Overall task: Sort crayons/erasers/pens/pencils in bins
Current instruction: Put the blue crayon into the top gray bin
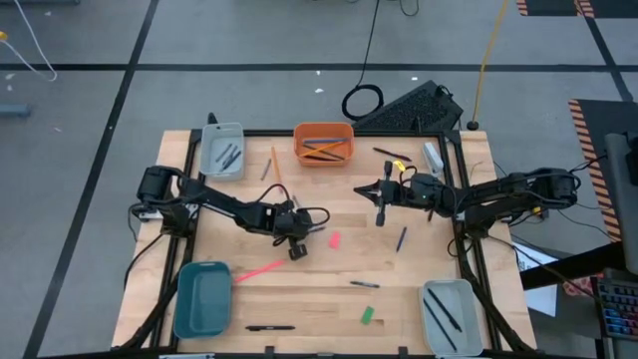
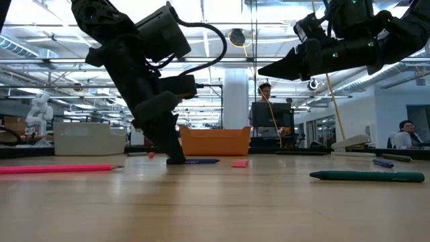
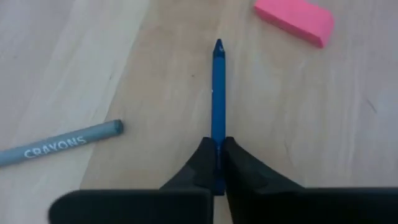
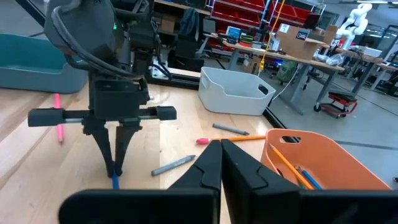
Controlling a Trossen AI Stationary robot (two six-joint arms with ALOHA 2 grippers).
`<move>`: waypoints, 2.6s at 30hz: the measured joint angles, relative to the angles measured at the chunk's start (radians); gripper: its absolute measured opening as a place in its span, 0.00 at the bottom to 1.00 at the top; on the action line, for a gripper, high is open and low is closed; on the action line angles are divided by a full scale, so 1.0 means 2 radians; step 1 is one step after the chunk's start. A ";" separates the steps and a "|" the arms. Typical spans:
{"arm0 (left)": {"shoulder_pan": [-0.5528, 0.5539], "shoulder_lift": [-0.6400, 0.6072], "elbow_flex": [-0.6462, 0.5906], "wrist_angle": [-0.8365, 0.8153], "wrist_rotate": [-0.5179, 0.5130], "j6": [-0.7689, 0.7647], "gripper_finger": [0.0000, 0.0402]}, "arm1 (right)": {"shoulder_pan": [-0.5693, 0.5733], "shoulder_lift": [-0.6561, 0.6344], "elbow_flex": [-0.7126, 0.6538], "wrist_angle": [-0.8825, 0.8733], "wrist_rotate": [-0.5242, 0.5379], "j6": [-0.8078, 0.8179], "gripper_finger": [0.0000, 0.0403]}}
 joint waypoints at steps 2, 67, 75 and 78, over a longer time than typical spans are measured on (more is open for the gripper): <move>0.001 -0.008 0.000 -0.014 0.008 0.013 0.02 | 0.000 0.000 0.000 0.000 0.000 0.000 0.00; -0.039 -0.035 -0.040 0.009 -0.007 0.023 0.01 | 0.073 0.197 0.052 0.021 -0.041 0.157 0.20; -0.039 -0.034 -0.041 0.017 -0.009 0.034 0.01 | 0.098 0.283 0.107 0.026 -0.041 0.179 0.35; -0.039 -0.034 -0.041 0.017 -0.011 0.031 0.01 | 0.098 0.302 0.134 -0.010 -0.041 0.175 0.38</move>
